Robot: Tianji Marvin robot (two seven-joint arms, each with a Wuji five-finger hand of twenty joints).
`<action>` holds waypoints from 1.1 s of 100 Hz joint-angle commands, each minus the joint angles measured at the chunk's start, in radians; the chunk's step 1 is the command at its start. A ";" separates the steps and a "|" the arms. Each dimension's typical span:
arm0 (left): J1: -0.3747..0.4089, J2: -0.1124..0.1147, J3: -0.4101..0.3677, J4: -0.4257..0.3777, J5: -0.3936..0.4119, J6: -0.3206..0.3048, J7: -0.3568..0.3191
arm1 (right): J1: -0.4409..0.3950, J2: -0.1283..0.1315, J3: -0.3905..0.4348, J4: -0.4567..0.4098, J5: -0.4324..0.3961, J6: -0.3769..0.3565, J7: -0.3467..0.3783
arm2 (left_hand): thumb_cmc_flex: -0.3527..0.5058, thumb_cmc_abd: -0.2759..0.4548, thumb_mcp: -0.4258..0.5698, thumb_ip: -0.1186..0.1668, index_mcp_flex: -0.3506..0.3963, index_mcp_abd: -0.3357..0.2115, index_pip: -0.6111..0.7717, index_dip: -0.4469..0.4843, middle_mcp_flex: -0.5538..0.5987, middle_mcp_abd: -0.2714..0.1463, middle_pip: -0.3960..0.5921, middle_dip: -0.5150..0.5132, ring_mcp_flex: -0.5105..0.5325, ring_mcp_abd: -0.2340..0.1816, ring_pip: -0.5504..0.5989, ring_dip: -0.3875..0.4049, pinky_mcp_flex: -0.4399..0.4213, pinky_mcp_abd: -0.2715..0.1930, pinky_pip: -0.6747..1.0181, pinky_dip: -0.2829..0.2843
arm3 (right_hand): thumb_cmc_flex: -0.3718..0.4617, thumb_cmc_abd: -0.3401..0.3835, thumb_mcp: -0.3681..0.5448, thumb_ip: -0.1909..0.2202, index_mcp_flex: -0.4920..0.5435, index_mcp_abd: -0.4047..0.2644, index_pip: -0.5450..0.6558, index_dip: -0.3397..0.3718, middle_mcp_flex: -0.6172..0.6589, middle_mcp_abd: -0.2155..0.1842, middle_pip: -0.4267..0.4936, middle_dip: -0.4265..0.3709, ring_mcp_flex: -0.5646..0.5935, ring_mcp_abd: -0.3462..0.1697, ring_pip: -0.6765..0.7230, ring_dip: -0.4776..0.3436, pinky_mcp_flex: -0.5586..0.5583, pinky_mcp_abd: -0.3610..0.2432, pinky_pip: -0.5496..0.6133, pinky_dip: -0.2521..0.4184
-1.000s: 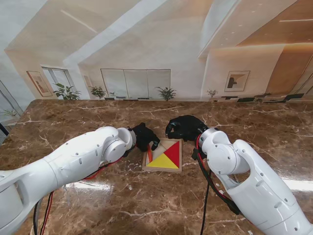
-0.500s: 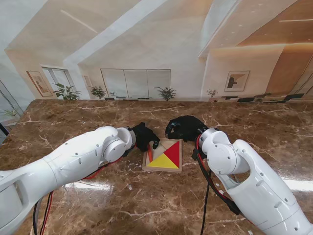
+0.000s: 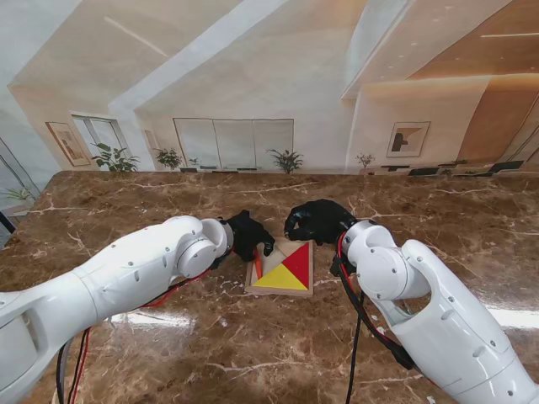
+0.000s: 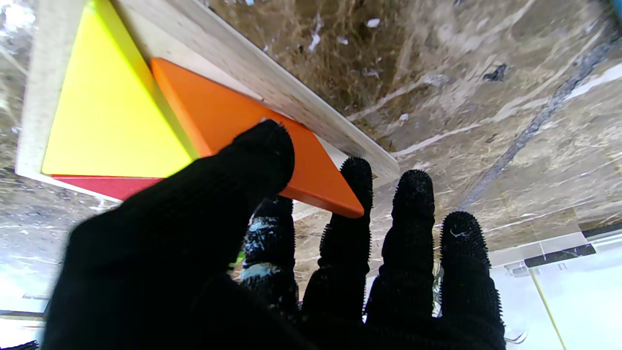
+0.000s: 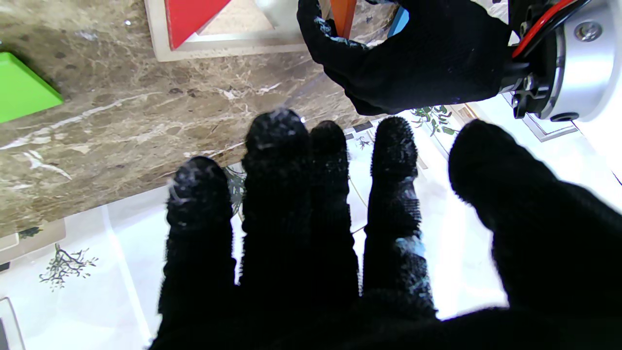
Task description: Assemble the tangram pieces into a square
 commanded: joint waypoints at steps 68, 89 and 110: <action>-0.018 -0.008 0.006 0.001 -0.017 0.003 -0.023 | -0.005 0.001 0.000 0.006 0.015 0.007 0.024 | -0.114 0.079 -0.061 0.002 -0.045 0.032 -0.032 -0.033 -0.054 0.007 -0.070 -0.040 -0.036 0.021 -0.023 -0.005 -0.032 0.012 -0.034 -0.005 | -0.046 0.021 0.005 0.021 -0.009 0.008 0.019 -0.003 0.022 0.005 0.013 -0.004 0.033 -0.003 0.020 -0.006 0.009 -0.001 0.042 -0.008; -0.020 -0.012 0.007 0.002 -0.015 0.006 -0.016 | -0.006 0.001 0.002 0.007 0.021 0.008 0.024 | -0.116 0.100 -0.074 0.005 -0.051 0.036 -0.038 -0.035 -0.055 0.007 -0.068 -0.038 -0.037 0.025 -0.020 -0.002 -0.032 0.010 -0.037 -0.001 | -0.046 0.021 0.005 0.021 -0.007 0.009 0.019 -0.003 0.024 0.007 0.013 -0.004 0.034 -0.004 0.021 -0.006 0.010 0.000 0.043 -0.008; -0.023 -0.012 0.011 -0.001 -0.015 0.010 -0.022 | -0.007 0.002 0.003 0.007 0.024 0.009 0.029 | -0.118 0.113 -0.086 0.007 -0.061 0.040 -0.046 -0.039 -0.059 0.008 -0.068 -0.038 -0.040 0.025 -0.021 -0.001 -0.034 0.010 -0.040 0.004 | -0.046 0.020 0.006 0.021 -0.005 0.011 0.019 -0.003 0.029 0.007 0.014 -0.005 0.038 -0.001 0.021 -0.006 0.012 0.000 0.044 -0.009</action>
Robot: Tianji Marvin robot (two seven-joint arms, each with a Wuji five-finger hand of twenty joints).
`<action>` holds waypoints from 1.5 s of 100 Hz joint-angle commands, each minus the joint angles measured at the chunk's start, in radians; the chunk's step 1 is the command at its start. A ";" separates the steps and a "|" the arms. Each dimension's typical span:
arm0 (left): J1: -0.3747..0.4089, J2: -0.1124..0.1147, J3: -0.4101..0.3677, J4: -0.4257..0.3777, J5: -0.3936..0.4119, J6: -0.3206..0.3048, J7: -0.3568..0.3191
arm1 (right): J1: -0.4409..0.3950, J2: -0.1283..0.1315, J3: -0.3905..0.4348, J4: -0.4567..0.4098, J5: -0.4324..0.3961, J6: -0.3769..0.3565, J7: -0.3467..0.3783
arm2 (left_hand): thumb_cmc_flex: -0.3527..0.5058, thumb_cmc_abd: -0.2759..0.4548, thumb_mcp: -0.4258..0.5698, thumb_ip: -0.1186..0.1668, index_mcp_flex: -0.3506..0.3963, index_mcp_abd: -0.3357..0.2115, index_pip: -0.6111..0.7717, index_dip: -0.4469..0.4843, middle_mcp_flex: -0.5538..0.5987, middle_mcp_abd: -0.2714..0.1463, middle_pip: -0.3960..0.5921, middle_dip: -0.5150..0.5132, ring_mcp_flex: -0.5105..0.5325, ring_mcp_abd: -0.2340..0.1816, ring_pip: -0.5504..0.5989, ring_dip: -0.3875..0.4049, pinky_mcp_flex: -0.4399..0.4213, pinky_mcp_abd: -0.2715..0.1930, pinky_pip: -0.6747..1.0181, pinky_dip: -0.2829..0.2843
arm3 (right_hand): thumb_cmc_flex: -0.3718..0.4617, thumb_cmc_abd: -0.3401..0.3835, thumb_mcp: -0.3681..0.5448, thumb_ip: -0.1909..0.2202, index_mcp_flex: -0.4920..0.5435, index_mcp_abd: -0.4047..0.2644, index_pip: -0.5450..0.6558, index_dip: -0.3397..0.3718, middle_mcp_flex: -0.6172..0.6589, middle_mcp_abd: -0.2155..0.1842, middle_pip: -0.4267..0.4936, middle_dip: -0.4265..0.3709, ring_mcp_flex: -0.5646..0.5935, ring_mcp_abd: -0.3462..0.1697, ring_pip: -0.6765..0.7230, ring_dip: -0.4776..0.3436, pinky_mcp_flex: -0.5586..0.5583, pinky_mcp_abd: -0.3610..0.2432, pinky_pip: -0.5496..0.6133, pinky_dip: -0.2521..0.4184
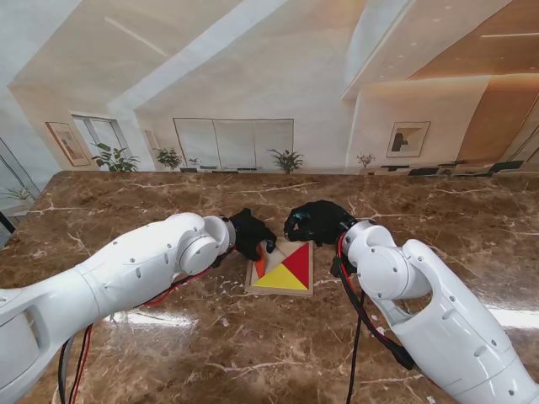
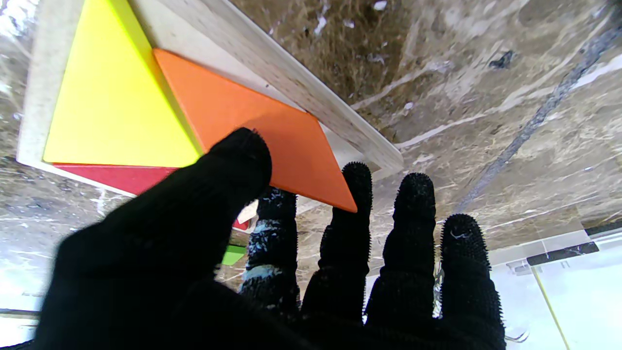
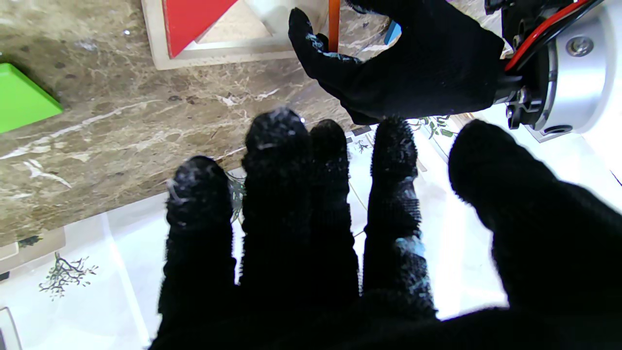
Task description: Assemble the tangram pieces into a square
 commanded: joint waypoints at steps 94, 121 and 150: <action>-0.010 0.013 0.008 -0.036 0.020 0.031 -0.035 | -0.007 0.002 0.003 0.009 0.019 0.007 0.027 | -0.070 0.069 -0.064 0.009 -0.091 0.100 -0.163 -0.105 -0.079 0.018 -0.012 0.007 -0.052 0.022 -0.020 0.002 -0.037 0.007 -0.044 0.019 | -0.046 0.021 0.007 0.021 -0.001 0.011 0.020 -0.004 0.024 0.007 0.013 -0.005 0.044 -0.002 0.021 -0.007 0.011 0.000 0.046 -0.011; -0.009 0.015 0.010 -0.039 0.020 0.032 -0.040 | -0.006 0.002 0.002 0.010 0.026 0.007 0.029 | -0.076 0.079 -0.077 0.010 -0.095 0.161 -0.259 -0.157 -0.079 0.022 -0.015 0.006 -0.054 0.026 -0.024 0.001 -0.040 0.009 -0.051 0.022 | -0.046 0.022 0.008 0.021 0.001 0.013 0.020 -0.004 0.024 0.007 0.013 -0.005 0.044 -0.001 0.021 -0.007 0.012 0.000 0.046 -0.012; -0.005 0.019 0.005 -0.048 0.023 0.038 -0.044 | -0.005 0.003 0.002 0.011 0.031 0.004 0.035 | -0.090 0.095 -0.096 0.009 -0.106 0.212 -0.342 -0.202 -0.092 0.025 -0.020 0.004 -0.062 0.026 -0.027 0.001 -0.042 0.009 -0.056 0.024 | -0.046 0.024 0.008 0.022 0.002 0.013 0.020 -0.004 0.024 0.007 0.012 -0.005 0.045 -0.002 0.021 -0.007 0.012 0.000 0.047 -0.012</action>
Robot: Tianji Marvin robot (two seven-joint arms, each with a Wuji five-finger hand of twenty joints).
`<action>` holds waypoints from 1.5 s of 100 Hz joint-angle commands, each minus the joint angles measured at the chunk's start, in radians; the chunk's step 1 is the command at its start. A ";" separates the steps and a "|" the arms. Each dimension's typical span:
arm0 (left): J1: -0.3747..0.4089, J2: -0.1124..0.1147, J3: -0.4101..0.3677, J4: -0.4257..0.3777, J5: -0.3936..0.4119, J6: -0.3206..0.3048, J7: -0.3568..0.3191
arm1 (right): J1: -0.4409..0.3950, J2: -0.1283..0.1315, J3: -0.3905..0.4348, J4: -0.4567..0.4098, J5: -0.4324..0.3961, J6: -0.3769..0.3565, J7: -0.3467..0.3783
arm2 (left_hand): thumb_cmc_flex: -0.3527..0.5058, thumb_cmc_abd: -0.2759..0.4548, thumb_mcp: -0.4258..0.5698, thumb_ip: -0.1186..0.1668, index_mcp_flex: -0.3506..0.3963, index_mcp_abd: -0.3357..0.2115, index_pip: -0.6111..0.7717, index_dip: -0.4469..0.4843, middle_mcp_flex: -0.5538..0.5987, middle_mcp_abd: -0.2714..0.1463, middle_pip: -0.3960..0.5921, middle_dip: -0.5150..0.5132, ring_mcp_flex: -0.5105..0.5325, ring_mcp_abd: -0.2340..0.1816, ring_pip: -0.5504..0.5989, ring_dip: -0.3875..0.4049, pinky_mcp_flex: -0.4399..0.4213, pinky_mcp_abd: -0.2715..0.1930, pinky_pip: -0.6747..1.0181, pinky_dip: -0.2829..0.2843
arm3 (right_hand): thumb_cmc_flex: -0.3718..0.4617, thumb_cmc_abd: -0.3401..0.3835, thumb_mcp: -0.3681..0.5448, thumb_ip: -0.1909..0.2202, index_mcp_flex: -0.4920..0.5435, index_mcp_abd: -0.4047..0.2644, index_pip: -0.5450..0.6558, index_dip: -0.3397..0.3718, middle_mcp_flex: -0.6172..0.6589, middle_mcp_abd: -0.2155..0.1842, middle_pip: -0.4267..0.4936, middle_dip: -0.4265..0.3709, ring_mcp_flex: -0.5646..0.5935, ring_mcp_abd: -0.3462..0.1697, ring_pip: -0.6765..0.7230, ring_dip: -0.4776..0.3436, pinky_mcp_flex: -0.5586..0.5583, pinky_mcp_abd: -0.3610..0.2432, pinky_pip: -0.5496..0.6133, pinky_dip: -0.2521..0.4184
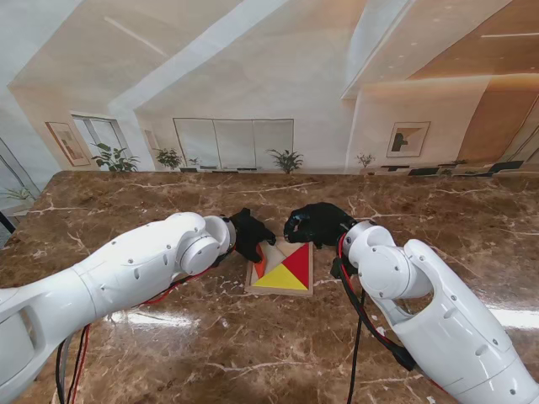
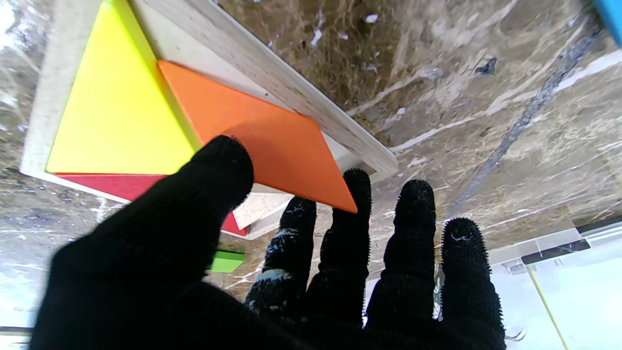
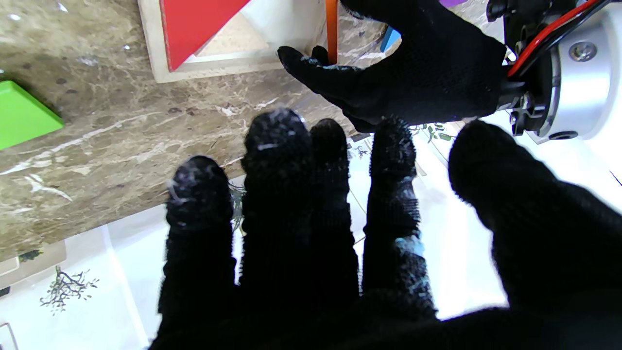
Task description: Assemble the tangram pieces into a square
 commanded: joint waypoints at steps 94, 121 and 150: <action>0.026 0.037 -0.046 -0.054 0.040 0.002 -0.019 | -0.004 0.001 -0.001 0.013 0.022 0.007 0.021 | 0.032 0.055 -0.011 0.012 -0.040 -0.186 0.190 0.082 -0.136 0.018 0.013 0.015 -0.074 -0.006 0.073 0.068 -0.037 -0.024 0.040 0.104 | -0.047 0.030 0.008 0.022 0.004 0.008 0.019 -0.004 0.019 0.008 0.012 -0.005 0.037 0.001 0.020 -0.007 0.009 0.000 0.041 -0.004; 0.040 0.043 -0.060 -0.065 0.031 0.010 -0.031 | -0.004 0.000 0.000 0.017 0.023 0.005 0.016 | 0.152 0.109 -0.057 0.016 -0.034 -0.234 0.223 0.098 -0.090 -0.006 0.165 0.312 -0.071 -0.010 0.366 0.272 -0.031 -0.043 0.233 0.223 | -0.049 0.035 0.009 0.023 0.004 0.008 0.019 -0.004 0.017 0.007 0.012 -0.005 0.036 0.001 0.020 -0.007 0.009 0.001 0.042 -0.004; 0.039 0.046 -0.052 -0.073 0.010 0.027 -0.062 | -0.003 -0.001 -0.001 0.019 0.025 0.005 0.016 | 0.180 0.115 -0.097 0.000 -0.100 -0.225 0.200 0.089 -0.105 -0.006 0.174 0.492 -0.100 -0.011 0.409 0.298 -0.049 -0.050 0.236 0.232 | -0.051 0.038 0.009 0.024 0.004 0.007 0.019 -0.005 0.019 0.007 0.012 -0.005 0.036 0.000 0.020 -0.007 0.009 0.000 0.042 -0.004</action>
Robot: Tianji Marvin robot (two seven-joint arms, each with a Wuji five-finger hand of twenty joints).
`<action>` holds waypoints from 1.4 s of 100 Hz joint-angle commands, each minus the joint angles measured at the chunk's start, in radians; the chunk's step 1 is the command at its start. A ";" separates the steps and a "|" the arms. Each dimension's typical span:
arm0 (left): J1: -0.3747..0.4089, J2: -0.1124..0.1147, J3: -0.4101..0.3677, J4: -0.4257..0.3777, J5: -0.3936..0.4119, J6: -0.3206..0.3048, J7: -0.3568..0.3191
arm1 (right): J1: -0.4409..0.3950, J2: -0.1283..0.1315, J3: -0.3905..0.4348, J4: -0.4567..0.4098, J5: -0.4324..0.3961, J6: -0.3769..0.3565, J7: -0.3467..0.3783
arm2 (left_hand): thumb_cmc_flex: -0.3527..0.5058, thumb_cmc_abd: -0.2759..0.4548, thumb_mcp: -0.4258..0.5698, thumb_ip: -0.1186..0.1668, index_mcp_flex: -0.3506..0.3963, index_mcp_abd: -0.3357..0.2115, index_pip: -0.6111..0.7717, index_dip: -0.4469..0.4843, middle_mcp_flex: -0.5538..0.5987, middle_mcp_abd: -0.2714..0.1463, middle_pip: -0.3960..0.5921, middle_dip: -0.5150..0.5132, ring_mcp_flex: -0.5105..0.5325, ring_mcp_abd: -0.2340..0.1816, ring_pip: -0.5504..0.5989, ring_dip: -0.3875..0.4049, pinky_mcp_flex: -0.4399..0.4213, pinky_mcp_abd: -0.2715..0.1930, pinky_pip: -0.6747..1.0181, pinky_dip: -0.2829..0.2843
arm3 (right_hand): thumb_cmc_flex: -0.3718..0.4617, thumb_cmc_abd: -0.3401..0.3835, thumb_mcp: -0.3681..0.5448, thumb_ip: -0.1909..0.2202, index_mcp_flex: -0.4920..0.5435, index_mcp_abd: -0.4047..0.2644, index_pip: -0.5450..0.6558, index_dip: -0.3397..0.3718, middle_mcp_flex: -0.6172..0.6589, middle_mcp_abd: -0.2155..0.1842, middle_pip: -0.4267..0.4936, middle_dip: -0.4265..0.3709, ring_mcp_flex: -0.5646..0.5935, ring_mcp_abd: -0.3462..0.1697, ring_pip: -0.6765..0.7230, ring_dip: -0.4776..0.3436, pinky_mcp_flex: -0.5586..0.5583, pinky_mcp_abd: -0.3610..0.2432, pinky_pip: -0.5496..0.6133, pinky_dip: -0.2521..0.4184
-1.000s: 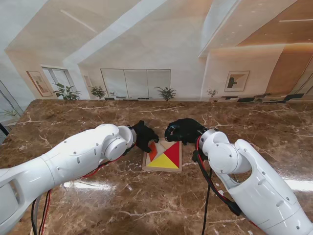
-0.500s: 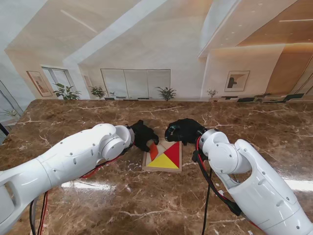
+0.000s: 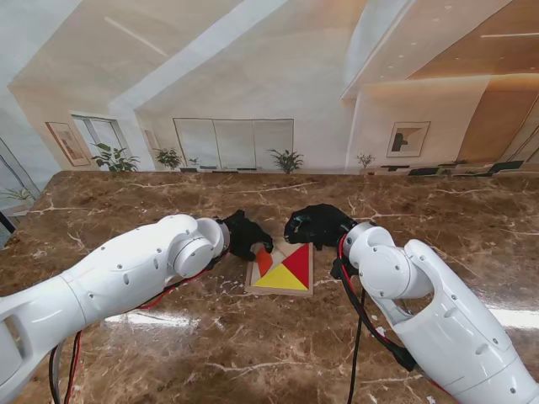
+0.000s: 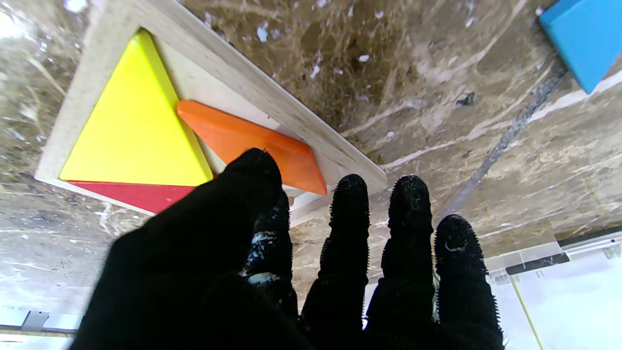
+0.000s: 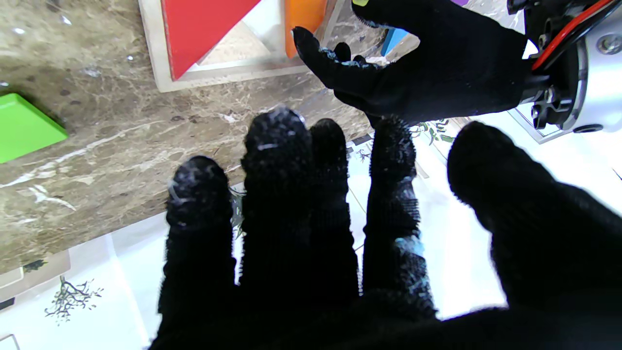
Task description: Assemble the tangram pieces into a square
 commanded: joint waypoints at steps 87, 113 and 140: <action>-0.015 0.013 0.022 0.006 -0.024 -0.004 -0.053 | -0.007 -0.001 0.004 0.009 0.012 0.012 0.014 | 0.010 0.047 -0.032 0.023 -0.070 -0.015 -0.001 0.008 -0.033 -0.004 0.040 -0.099 -0.049 0.001 0.031 0.020 -0.042 -0.031 0.001 0.025 | -0.054 0.033 0.010 0.025 0.008 0.008 0.019 -0.005 0.019 0.000 0.012 -0.005 0.036 0.001 0.022 -0.007 0.007 -0.001 0.043 -0.004; 0.003 0.034 -0.011 -0.012 -0.007 -0.022 -0.065 | -0.005 0.000 0.001 0.010 0.010 0.013 0.018 | 0.011 0.047 -0.033 0.024 -0.074 -0.022 0.001 0.011 -0.036 0.001 0.025 -0.118 -0.048 0.004 0.005 0.001 -0.041 -0.027 -0.014 0.017 | -0.054 0.033 0.010 0.025 0.009 0.008 0.019 -0.005 0.018 0.001 0.012 -0.006 0.035 0.001 0.022 -0.007 0.008 -0.002 0.044 -0.004; 0.016 0.039 -0.032 -0.023 0.012 -0.023 -0.059 | -0.004 0.000 0.000 0.011 0.008 0.014 0.019 | -0.006 0.049 -0.043 0.023 -0.129 -0.016 -0.014 0.005 -0.048 -0.001 0.018 -0.131 -0.054 -0.001 -0.007 -0.008 -0.042 -0.027 -0.029 0.007 | -0.055 0.034 0.010 0.025 0.009 0.008 0.019 -0.005 0.018 0.000 0.012 -0.006 0.035 0.002 0.022 -0.007 0.007 -0.001 0.043 -0.004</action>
